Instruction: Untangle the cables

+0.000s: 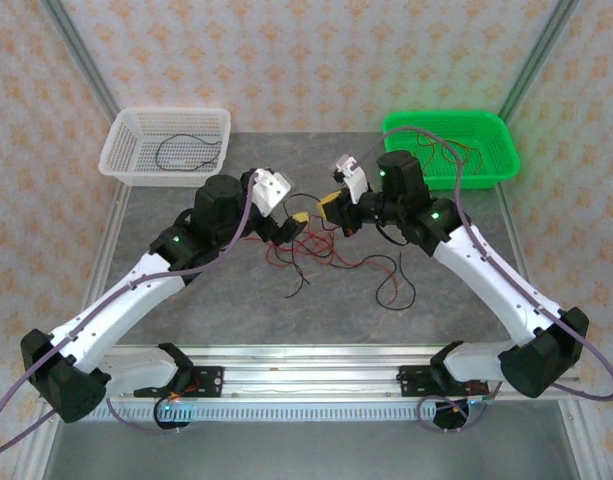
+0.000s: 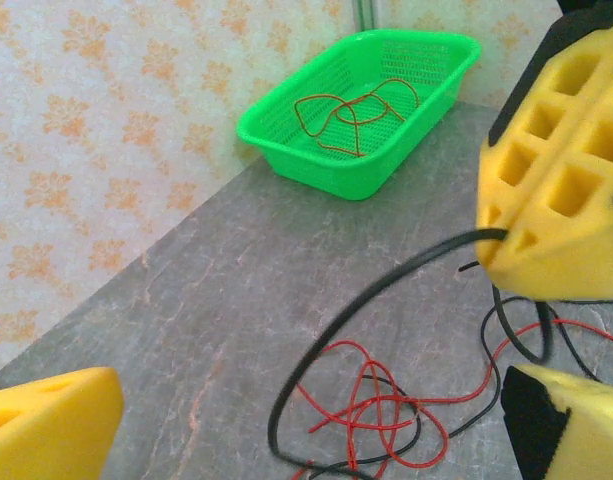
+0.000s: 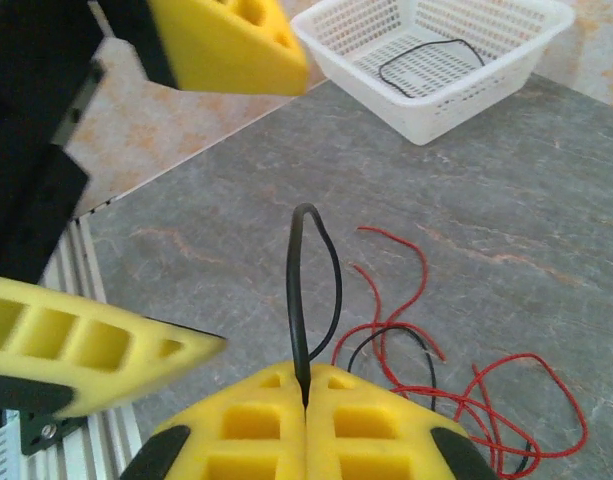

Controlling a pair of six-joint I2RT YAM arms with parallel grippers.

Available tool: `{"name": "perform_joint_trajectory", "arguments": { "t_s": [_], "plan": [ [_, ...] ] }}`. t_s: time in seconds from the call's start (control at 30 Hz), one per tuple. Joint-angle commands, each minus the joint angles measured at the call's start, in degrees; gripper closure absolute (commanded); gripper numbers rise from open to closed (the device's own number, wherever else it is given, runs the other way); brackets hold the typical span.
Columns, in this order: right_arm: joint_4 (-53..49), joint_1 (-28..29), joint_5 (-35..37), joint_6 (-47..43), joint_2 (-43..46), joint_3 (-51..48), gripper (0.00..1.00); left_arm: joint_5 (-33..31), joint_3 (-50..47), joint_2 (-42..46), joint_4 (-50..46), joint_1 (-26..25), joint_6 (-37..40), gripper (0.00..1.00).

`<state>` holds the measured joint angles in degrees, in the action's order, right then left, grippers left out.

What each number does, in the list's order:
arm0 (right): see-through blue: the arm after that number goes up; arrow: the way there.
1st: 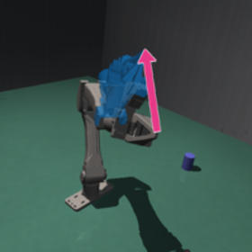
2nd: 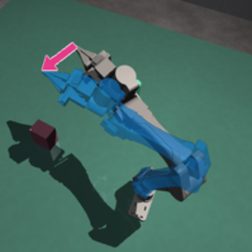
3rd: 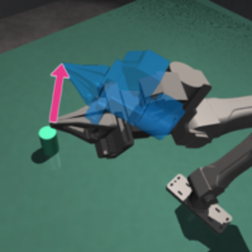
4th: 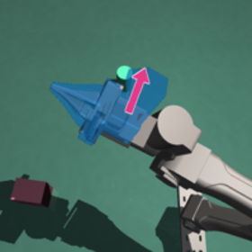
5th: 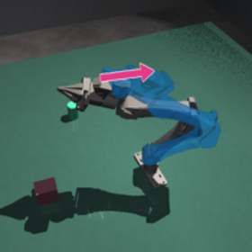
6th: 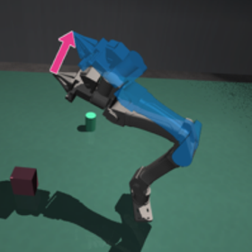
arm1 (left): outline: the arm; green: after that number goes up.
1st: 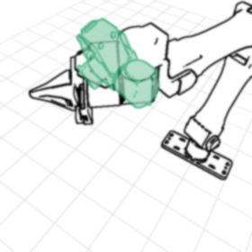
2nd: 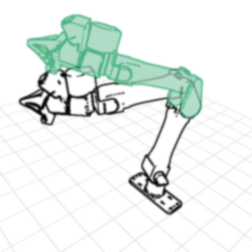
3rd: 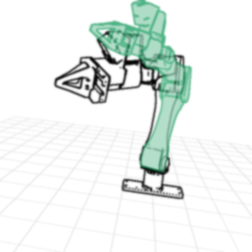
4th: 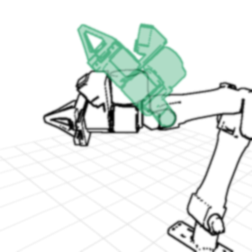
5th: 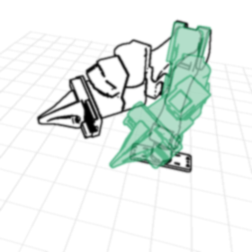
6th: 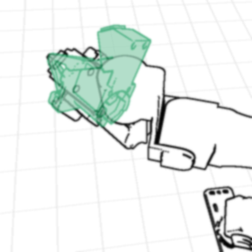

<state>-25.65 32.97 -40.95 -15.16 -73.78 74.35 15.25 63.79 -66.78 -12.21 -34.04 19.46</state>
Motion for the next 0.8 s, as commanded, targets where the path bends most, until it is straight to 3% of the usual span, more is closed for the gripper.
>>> {"name": "perform_joint_trajectory", "arguments": {
  "t_s": [0.0,0.13,0.3,0.43,0.53,0.57,0.7,0.77],
  "plan": [
    [-0.57,0.16,-3.94,-2.35,1.18,0.41,1.00,3.10,0.11,-2.27,1.63,-0.24,2.62,0.03],
    [-1.80,0.25,-6.14,-3.37,1.27,0.62,1.00,1.76,0.03,-3.07,3.02,-0.24,3.39,0.13],
    [-1.41,0.29,-5.59,-3.28,1.41,0.01,1.00,0.25,-0.77,-2.47,5.95,-0.32,3.48,0.47],
    [1.10,0.33,-2.64,-0.82,1.31,-0.73,1.00,-0.23,-3.21,-0.46,9.14,-0.50,3.06,0.99],
    [3.35,0.33,-0.15,1.89,1.03,-1.06,1.00,-1.25,-5.25,1.53,11.68,-0.60,2.05,1.00],
    [4.26,0.33,0.88,3.12,1.00,-1.31,0.95,-2.15,-5.72,2.12,12.18,-0.59,1.54,1.00],
    [7.35,0.32,5.95,8.48,1.54,-2.61,0.59,-8.88,-5.16,3.03,11.75,-0.62,-0.24,1.00],
    [8.70,0.28,8.29,10.64,2.66,-3.88,0.48,-13.47,-4.25,2.76,10.95,-0.58,-0.97,1.00]
  ]
}}
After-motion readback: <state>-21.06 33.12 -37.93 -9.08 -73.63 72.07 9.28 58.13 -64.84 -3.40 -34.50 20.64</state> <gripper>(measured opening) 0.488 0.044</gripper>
